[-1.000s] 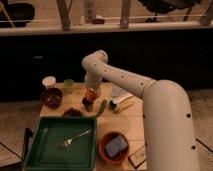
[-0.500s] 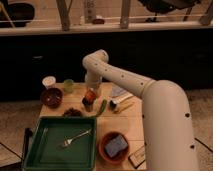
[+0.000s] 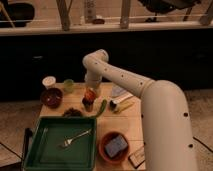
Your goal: Place apple in metal cup
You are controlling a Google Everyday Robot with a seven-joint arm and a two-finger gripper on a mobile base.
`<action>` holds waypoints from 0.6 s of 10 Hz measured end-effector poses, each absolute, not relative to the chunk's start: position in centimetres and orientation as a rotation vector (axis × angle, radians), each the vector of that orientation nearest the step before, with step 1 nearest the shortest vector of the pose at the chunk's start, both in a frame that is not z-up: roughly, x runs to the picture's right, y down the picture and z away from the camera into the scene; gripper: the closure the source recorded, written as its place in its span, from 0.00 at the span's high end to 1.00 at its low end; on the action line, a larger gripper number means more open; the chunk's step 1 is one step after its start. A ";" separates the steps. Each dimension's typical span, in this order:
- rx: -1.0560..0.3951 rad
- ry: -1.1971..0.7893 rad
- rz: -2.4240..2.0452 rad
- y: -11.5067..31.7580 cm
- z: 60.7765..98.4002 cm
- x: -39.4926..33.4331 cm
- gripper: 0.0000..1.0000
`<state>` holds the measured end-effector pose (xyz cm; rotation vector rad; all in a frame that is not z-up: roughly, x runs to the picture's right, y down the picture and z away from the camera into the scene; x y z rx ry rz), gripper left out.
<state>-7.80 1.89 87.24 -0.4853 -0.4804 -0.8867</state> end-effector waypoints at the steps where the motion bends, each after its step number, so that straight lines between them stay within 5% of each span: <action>1: -0.487 -0.484 -0.886 1.8 87.3 -7.9 0.00; 6: -0.495 -0.497 -0.882 1.7 87.4 -7.8 0.00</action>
